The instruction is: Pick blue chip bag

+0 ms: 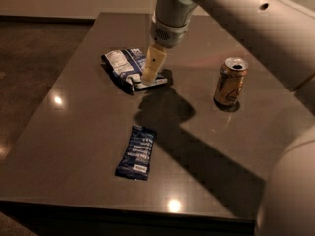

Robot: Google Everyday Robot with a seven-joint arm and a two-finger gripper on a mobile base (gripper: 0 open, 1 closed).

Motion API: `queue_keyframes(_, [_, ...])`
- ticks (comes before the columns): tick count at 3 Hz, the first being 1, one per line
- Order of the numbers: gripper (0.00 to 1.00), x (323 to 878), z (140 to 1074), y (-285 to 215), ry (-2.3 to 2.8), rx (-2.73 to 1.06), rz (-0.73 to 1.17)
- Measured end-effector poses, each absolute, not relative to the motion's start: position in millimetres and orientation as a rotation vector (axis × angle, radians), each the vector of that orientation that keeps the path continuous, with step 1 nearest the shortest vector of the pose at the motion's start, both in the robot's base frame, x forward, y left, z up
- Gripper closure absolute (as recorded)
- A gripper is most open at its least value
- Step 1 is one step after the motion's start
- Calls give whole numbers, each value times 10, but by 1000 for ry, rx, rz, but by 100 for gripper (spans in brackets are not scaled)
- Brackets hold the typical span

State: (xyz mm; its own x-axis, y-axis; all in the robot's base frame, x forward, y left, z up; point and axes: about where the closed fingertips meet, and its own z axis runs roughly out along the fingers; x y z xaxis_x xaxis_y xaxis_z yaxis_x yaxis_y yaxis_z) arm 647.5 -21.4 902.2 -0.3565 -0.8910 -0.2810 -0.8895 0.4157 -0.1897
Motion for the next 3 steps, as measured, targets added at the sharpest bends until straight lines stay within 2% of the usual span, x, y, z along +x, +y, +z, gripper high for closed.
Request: queue_keyframes(3, [0, 6636, 8577, 220, 2368, -1561, 145])
